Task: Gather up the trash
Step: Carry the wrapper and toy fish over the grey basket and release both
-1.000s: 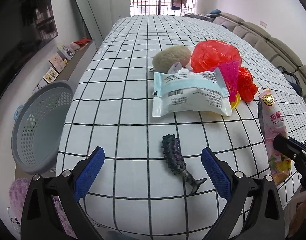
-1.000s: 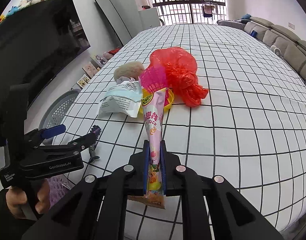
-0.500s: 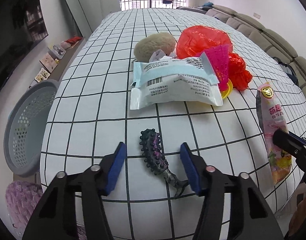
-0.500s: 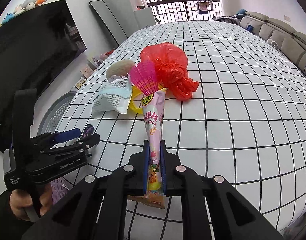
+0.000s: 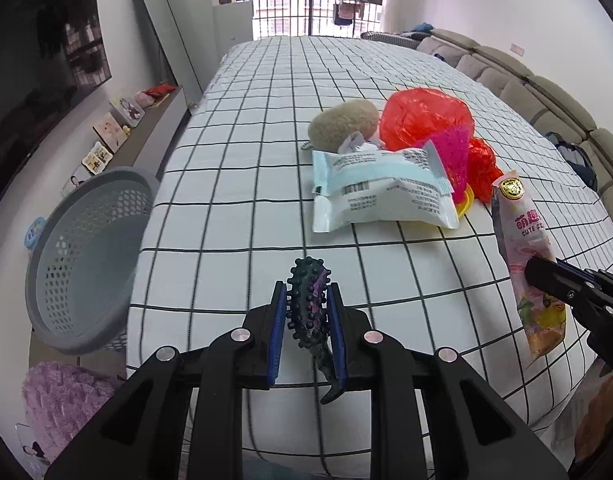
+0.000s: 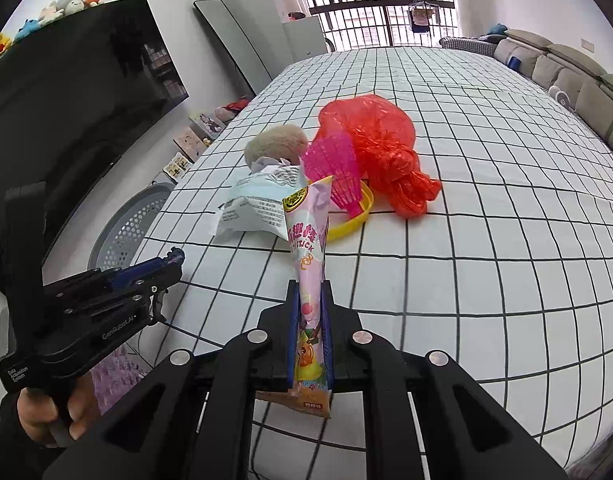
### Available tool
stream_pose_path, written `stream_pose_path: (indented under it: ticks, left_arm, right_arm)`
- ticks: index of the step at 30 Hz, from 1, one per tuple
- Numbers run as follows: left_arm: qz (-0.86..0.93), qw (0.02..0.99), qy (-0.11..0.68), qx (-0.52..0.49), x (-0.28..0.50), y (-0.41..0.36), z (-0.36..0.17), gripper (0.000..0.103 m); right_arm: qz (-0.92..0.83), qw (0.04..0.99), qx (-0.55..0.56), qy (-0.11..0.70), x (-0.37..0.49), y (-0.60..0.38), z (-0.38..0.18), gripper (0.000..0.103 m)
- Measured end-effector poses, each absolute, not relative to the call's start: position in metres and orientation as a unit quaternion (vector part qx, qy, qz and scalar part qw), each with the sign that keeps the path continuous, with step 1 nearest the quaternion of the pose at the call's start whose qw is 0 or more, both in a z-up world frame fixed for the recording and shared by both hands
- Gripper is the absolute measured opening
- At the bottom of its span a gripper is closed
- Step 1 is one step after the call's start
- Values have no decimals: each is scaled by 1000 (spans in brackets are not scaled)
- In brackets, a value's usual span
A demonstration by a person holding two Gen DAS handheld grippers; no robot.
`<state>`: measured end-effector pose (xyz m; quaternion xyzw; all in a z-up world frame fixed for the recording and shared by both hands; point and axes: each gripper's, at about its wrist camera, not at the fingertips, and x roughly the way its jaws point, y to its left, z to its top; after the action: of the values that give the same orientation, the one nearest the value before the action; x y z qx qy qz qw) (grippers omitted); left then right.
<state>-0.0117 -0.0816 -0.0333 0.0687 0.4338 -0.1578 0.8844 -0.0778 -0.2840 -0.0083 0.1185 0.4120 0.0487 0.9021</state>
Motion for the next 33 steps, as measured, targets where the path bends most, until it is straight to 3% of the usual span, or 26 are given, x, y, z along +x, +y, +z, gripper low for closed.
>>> stream_pose_path:
  ticks: [18, 33]
  left_arm:
    - [-53, 913, 403, 41, 28, 43, -12, 21]
    - [-2, 906, 424, 5, 80, 135, -43, 21]
  right_arm:
    - [162, 893, 82, 412, 21, -153, 11, 10]
    - [220, 857, 45, 464, 100, -36, -17, 10]
